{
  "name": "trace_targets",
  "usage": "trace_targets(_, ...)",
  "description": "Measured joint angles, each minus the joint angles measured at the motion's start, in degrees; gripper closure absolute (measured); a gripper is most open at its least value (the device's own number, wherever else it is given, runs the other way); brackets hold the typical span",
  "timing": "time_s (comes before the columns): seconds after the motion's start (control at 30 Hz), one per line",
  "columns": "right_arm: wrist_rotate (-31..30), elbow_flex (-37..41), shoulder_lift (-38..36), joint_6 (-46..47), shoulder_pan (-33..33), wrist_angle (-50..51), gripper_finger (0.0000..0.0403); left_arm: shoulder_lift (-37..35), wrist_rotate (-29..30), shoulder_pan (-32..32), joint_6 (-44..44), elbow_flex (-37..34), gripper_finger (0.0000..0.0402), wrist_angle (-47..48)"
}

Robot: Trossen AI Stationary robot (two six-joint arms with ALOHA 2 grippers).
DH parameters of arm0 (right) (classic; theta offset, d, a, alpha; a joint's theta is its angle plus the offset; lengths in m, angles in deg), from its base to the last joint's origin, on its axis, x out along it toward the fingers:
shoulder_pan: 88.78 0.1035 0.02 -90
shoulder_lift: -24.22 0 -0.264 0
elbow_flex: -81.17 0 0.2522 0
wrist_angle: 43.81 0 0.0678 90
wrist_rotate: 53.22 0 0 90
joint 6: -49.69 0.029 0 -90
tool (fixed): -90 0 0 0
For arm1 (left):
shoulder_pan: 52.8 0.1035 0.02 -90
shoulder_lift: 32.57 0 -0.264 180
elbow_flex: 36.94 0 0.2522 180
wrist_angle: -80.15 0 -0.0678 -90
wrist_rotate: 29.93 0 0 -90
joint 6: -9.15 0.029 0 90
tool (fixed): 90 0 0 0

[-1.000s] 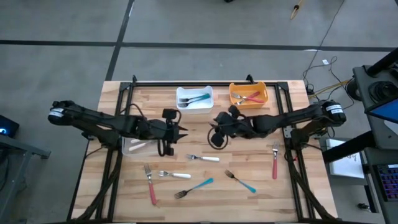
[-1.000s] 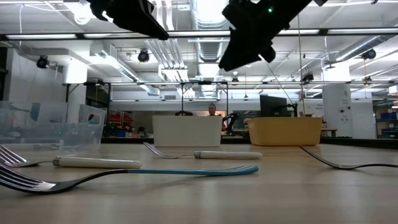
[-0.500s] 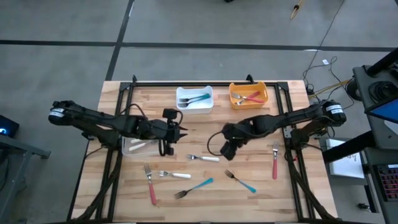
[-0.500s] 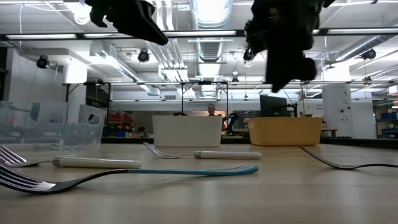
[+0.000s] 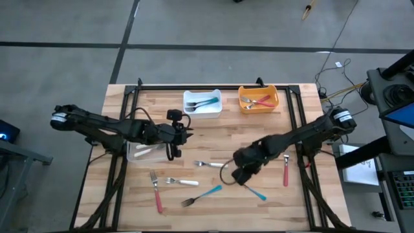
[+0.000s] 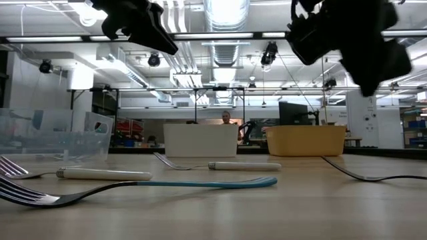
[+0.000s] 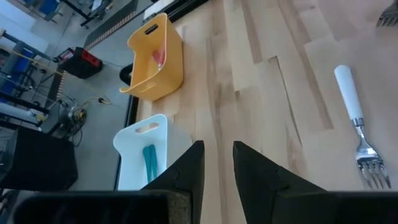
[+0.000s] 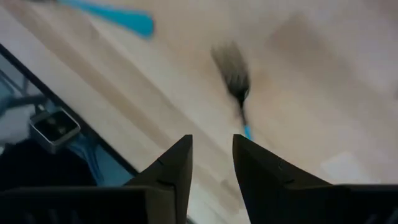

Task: Sort silverware by color (type)
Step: Put the right blue fork into the white bin

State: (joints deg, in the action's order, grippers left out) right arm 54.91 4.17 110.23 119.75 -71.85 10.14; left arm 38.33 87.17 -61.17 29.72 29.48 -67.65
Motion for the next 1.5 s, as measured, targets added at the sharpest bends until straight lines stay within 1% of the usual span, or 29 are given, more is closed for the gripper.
trace_targets(0.1,1.8,-2.1,3.6,1.6,2.7,0.2,0.0306,0.0,0.0,0.0,-0.2,0.0,0.0336,1.0)
trace_targets(0.2,1.8,-5.0,7.5,-0.2,5.1,2.7,0.0315,0.0,-0.1,0.0,-0.7,0.0,0.0336,2.6)
trace_targets(0.33,0.9,-8.1,12.9,-4.5,7.7,7.4,0.032,0.0,-0.1,0.0,-1.7,0.0,0.0336,4.2)
trace_targets(0.47,-1.6,-9.9,17.2,-7.7,8.9,8.3,0.0317,0.0,-0.2,0.0,-2.9,0.0,0.0336,6.9)
trace_targets(0.63,-8.1,-12.6,19.0,-9.1,8.9,10.1,0.03,0.0,-0.1,0.0,-4.2,0.0,0.0335,8.1)
trace_targets(0.77,-12.2,-12.3,19.1,-9.6,8.9,10.6,0.0281,-0.1,-0.1,0.0,-4.4,0.0,0.0335,8.4)
trace_targets(0.93,-12.3,-10.7,20.0,-9.6,9.1,10.6,0.0264,-0.1,-0.1,0.0,-4.4,0.0,0.0335,8.7)
trace_targets(1.1,-12.2,-10.7,22.2,-11.5,9.9,9.9,0.0261,-0.1,-0.1,0.0,-4.4,0.0,0.0335,8.8)
trace_targets(1.2,-12.4,-10.8,23.3,-12.9,10.2,9.8,0.0272,-0.1,0.0,0.0,-4.4,0.0,0.0335,8.8)
trace_targets(1.27,-12.4,-10.8,24.0,-13.3,10.3,9.4,0.0289,-0.1,0.4,0.0,-4.4,0.0,0.0335,8.7)
trace_targets(1.5,-12.2,-11.0,24.8,-13.9,10.3,8.5,0.0381,0.0,0.9,0.0,-4.4,0.0,0.0335,8.7)
